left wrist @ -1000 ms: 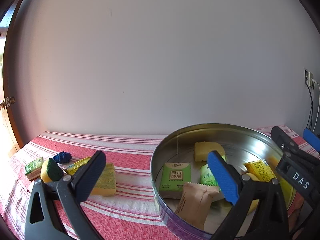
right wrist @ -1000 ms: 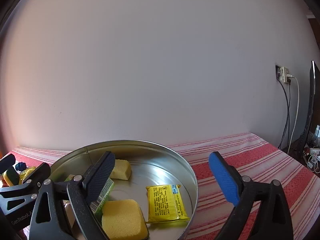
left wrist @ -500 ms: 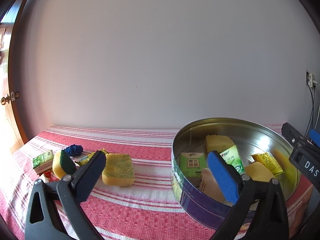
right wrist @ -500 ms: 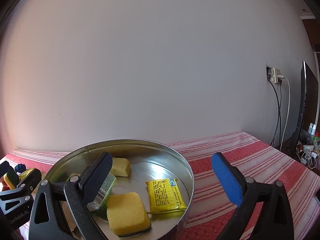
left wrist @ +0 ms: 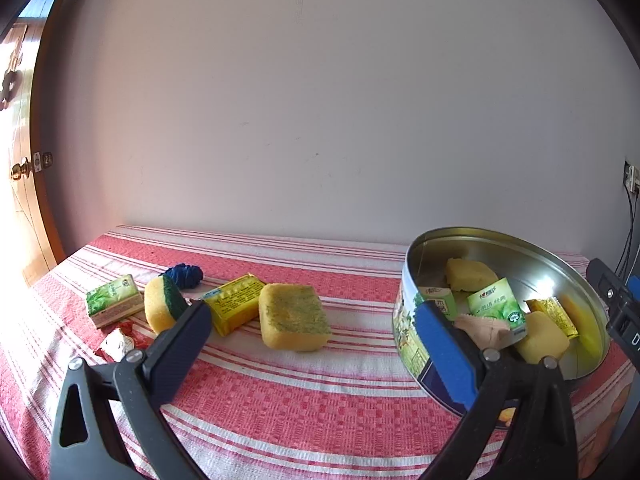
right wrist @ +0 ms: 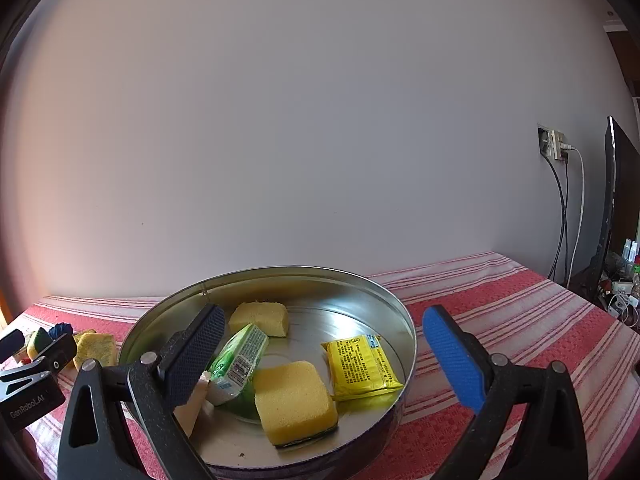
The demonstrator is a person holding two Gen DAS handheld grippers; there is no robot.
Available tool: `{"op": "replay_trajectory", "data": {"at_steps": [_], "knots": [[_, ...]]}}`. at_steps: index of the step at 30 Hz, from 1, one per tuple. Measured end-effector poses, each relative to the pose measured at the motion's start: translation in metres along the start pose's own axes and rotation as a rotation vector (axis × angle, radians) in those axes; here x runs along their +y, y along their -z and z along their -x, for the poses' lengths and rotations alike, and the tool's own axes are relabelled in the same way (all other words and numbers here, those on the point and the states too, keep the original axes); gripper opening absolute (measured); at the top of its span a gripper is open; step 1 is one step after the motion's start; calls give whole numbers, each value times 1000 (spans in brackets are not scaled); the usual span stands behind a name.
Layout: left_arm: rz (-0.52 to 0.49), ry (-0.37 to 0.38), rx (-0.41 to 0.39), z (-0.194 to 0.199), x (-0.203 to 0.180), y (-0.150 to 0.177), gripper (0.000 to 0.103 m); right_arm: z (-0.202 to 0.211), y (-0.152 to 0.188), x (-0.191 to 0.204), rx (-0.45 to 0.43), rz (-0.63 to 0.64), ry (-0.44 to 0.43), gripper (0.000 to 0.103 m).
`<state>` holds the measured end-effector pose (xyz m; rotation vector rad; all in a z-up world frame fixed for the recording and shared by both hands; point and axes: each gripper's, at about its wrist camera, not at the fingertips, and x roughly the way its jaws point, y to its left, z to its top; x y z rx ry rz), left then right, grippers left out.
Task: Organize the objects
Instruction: 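Withdraw both tools from the tin toward the remaining items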
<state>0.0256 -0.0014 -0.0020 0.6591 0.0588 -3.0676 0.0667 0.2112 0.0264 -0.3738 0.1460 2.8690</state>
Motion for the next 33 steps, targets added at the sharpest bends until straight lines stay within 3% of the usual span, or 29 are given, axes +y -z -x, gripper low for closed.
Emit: {"op": "replay_trajectory", "data": {"at_steps": [9,20,30,33], "knots": [[-14,-15,28,-1,18,3,102,16,10,31,15,-11,-86,101],[-13,-91,90,-13,74,3,102,11,19,89,78,7,-185,101],[-6,-150,237,-25,150,12,102,1,30,144,165,44,-284,101],[19,-132,287,-30,166,15,102,-2,33,159,187,62,-307,101]]}}
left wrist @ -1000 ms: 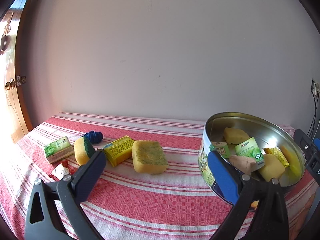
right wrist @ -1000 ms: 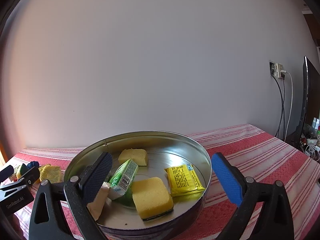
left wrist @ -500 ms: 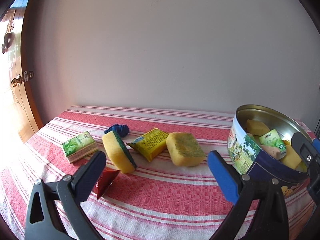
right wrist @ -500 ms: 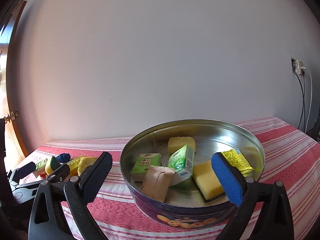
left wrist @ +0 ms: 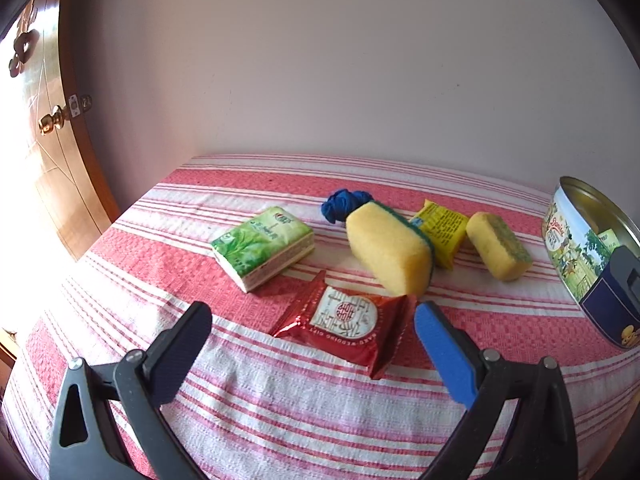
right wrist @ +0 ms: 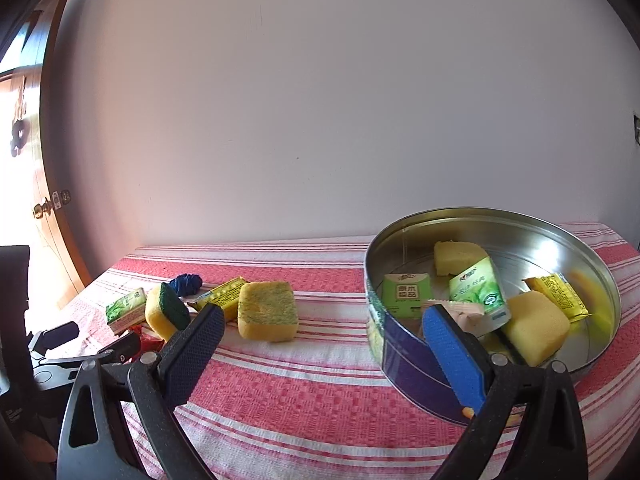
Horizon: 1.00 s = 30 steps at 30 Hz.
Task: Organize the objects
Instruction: 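Grasp the red snack packet with the left tool while the right grasps a green-flecked sponge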
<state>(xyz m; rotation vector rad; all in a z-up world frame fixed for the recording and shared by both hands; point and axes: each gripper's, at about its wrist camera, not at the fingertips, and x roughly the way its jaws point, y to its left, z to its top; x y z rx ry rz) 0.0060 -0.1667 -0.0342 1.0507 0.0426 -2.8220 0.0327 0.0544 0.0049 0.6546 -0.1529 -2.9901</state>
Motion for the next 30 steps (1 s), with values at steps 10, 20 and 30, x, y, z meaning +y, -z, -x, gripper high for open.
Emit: {"op": "replay_trajectory", "data": {"at_steps": [10,20,30], "knots": [[11,25,126,-34,5,-5,102,-37,0,21,126,7,-30,101],[1,65,211,-58,1,-5,85,-71,-3,29,218,13,-17,101],[-37,138,180,-51,-9,-7,38,-124,-6,40,371,24,7,101]]}}
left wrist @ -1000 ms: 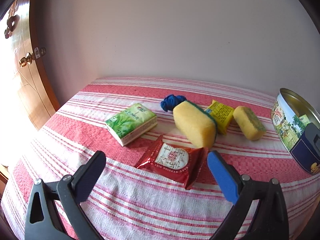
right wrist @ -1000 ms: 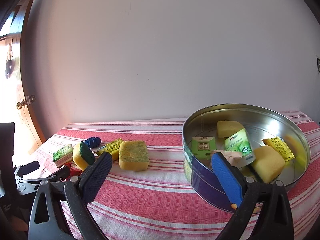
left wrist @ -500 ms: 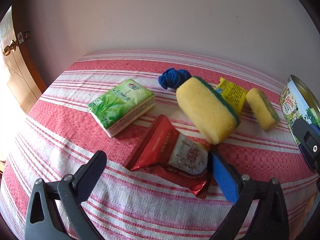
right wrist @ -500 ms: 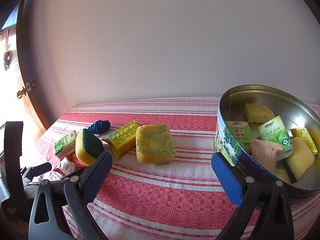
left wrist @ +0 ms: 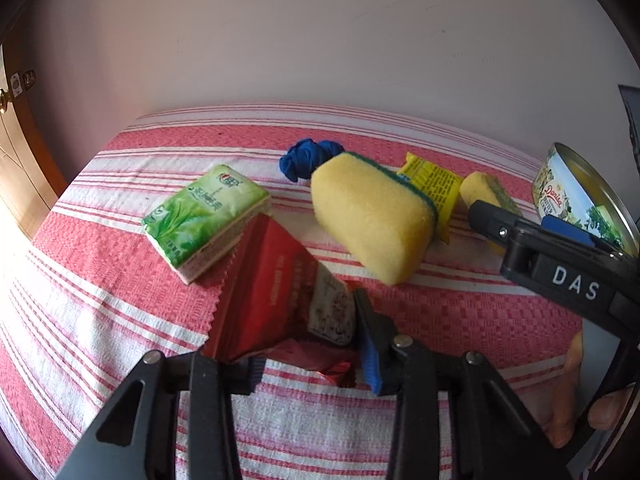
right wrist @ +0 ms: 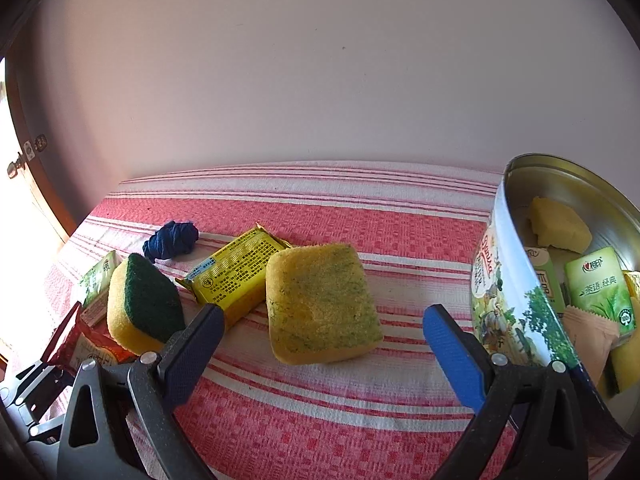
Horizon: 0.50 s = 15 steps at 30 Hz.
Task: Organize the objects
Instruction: 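Grasp the red snack packet with the left tool while the right grasps a green-flecked sponge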
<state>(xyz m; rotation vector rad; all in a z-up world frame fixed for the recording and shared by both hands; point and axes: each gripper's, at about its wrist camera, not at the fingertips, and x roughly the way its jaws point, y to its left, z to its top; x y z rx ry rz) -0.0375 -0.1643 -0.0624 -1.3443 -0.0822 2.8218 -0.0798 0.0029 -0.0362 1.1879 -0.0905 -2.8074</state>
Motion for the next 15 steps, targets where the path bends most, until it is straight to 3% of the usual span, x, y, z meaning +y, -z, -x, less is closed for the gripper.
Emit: {"op": "replay_trajectory", "data": {"at_steps": [5,8,12,15], "knots": [[16,5,-4,3,-1,0,32,-20,-1,-3,99,-17,13,97],[8,7,-9,8,-6,1,28,-19,0,3,100,20,32,91],[11,5,-20,11,-6,2,28,-15,4,12,87,74,50,59],[17,11,-25,13,-5,2,28,-14,5,13,86,89,26,56]]}}
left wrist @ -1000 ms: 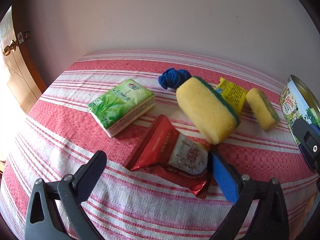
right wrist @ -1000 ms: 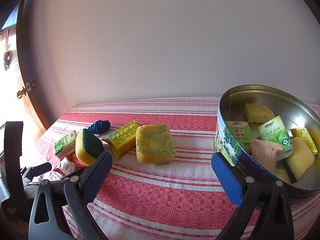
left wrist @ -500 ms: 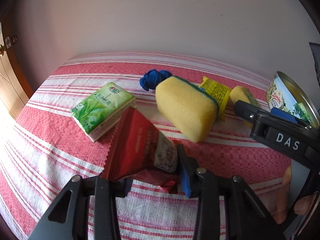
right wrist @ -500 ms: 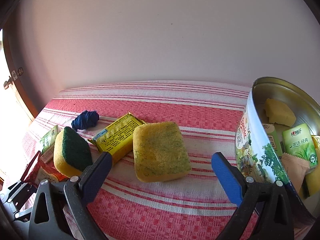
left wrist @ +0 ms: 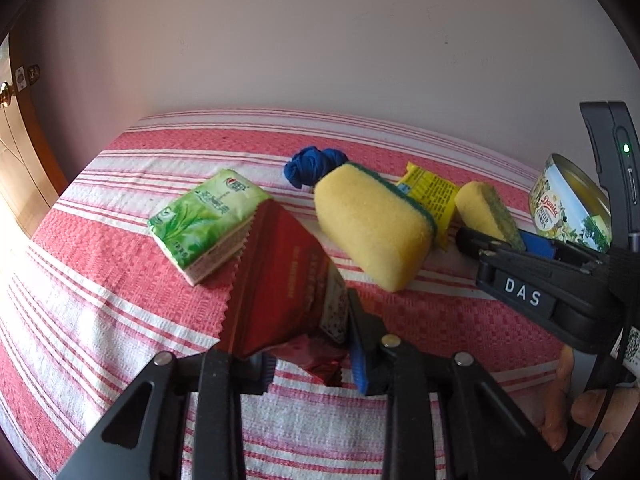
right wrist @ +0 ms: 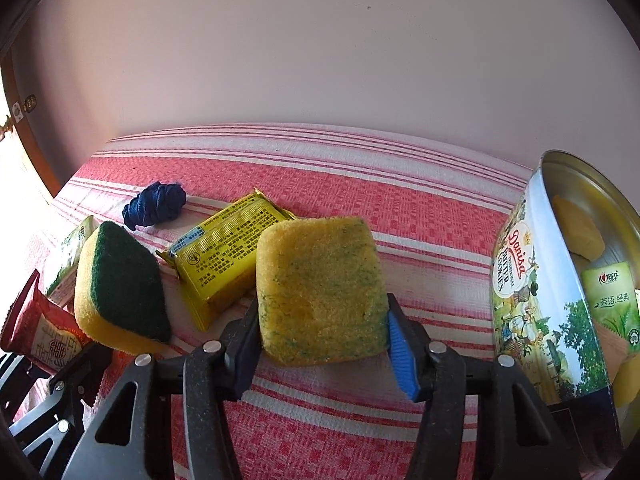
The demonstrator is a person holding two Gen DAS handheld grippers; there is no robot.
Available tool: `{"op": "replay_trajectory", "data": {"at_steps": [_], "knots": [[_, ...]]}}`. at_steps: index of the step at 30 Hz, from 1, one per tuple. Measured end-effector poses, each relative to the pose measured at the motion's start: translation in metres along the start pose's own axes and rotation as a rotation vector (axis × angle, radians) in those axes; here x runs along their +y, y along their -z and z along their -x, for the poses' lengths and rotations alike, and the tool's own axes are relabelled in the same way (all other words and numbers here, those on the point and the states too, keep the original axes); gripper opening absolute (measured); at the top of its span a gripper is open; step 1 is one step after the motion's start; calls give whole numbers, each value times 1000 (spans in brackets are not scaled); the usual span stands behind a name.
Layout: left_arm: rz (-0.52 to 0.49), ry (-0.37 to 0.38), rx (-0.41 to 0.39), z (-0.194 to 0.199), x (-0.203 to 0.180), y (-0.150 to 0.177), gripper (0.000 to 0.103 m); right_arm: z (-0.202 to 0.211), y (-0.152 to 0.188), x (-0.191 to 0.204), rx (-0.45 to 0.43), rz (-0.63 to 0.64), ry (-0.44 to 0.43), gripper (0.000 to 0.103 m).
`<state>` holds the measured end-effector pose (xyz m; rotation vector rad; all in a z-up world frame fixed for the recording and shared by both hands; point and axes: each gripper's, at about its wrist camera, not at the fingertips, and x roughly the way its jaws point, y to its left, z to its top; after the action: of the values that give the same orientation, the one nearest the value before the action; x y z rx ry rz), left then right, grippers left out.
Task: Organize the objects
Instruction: 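Grasp the red snack packet with the left tool while the right grasps a green-flecked sponge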
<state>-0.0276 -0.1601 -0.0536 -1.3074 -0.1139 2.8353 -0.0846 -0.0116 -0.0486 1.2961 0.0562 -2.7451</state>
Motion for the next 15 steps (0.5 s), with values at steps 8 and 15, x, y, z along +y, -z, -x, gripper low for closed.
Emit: {"op": "replay_trajectory", "data": {"at_steps": [8,15], "knots": [[0,19,-38,3,5,-1,28,42,24,-4,-111,29,-30,54],[34,122,-119,19,15,0,28,86,49,-20,-262,51,-34,54]]}}
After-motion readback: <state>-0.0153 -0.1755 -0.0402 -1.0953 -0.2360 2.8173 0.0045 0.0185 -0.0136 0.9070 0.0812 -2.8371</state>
